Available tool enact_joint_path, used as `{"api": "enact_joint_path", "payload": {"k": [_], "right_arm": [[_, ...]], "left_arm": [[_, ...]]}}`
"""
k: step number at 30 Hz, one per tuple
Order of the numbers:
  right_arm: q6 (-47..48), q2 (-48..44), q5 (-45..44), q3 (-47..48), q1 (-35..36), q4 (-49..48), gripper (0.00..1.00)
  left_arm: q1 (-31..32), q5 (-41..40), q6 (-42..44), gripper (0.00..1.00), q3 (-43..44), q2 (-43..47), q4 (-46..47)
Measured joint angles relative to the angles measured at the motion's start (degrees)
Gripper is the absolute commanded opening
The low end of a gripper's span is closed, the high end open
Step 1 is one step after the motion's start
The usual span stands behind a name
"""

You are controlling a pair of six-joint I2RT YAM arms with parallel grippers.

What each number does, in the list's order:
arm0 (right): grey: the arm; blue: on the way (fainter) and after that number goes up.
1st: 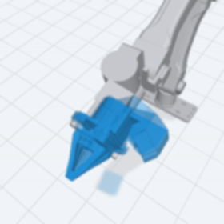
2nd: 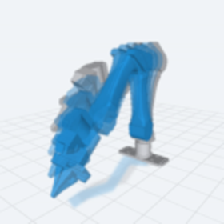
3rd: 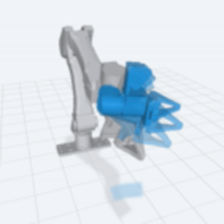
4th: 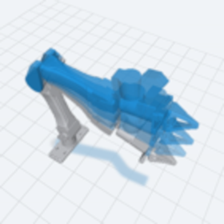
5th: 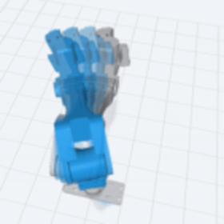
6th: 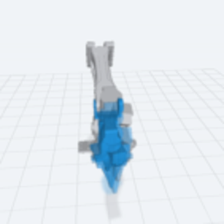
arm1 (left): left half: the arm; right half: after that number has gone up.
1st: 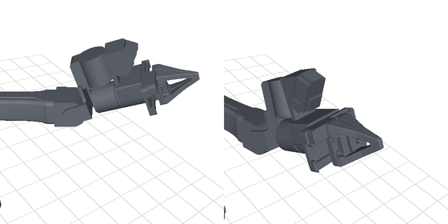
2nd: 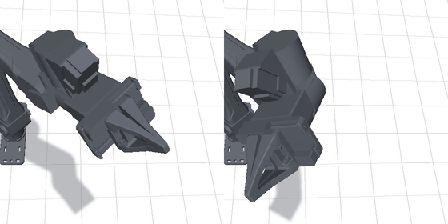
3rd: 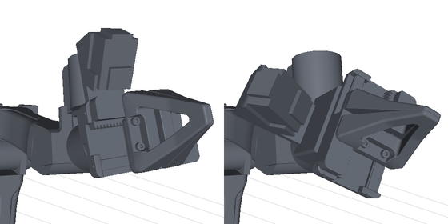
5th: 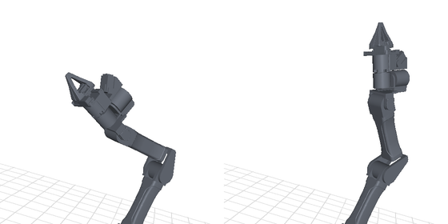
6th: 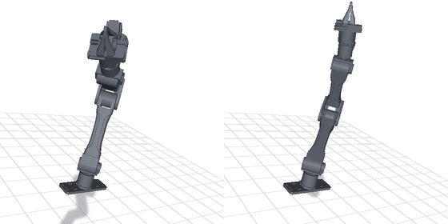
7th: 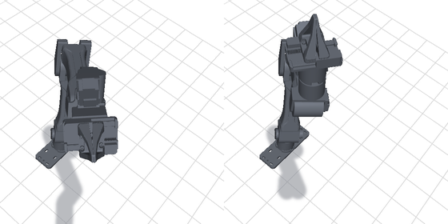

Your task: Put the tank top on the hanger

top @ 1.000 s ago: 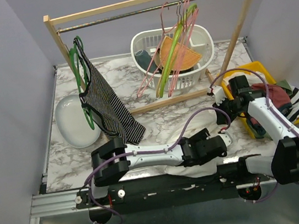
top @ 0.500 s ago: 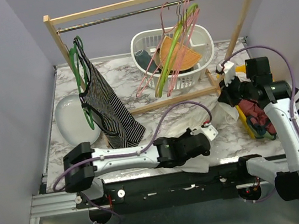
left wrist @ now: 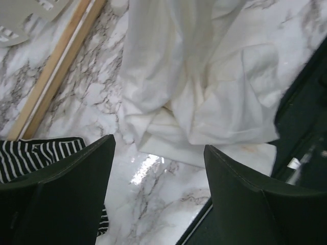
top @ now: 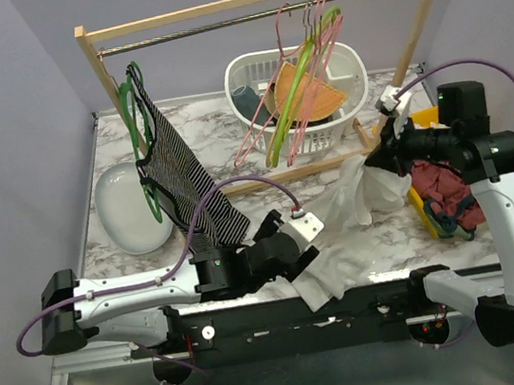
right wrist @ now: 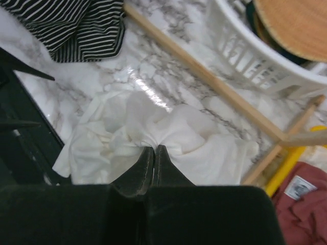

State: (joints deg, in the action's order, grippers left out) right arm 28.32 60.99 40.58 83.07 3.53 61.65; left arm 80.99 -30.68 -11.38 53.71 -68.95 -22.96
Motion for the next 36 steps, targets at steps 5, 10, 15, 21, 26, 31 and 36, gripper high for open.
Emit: {"api": "enact_joint_path", "payload": {"k": [5, 10, 15, 21, 26, 31, 36], "right_arm": [[0.48, 1.86, 2.32, -10.47, 9.40, 0.31, 0.01], [1.88, 6.38, 4.26, -11.65, 17.00, 1.57, 0.02], [2.03, 12.72, 5.99, -7.80, 21.27, 1.46, 0.32], [1.75, 19.74, 6.69, -8.96, 26.75, -0.52, 0.52], [3.76, 19.80, 6.75, -9.14, 25.88, -0.20, 0.64], [5.42, 11.41, 7.50, -12.00, 16.94, -0.66, 0.77], [5.86, -1.01, 5.79, -20.44, 9.01, -2.73, 0.87]], "left_arm": [[0.02, 6.78, -0.33, 0.85, -1.25, 9.03, 0.37], [0.02, 10.10, -0.96, 0.89, -2.64, 16.76, 2.16], [0.02, 10.80, -3.91, 0.90, -8.09, 21.84, 4.57], [0.02, 12.31, -9.16, 0.90, -14.93, 22.97, 8.96], [0.02, 14.27, -11.26, 0.89, -15.93, 20.00, 14.56], [0.35, 16.55, -10.08, 0.89, -14.99, 11.76, 18.95], [3.08, 16.87, -4.85, 0.90, -11.04, 1.51, 20.74]]}}
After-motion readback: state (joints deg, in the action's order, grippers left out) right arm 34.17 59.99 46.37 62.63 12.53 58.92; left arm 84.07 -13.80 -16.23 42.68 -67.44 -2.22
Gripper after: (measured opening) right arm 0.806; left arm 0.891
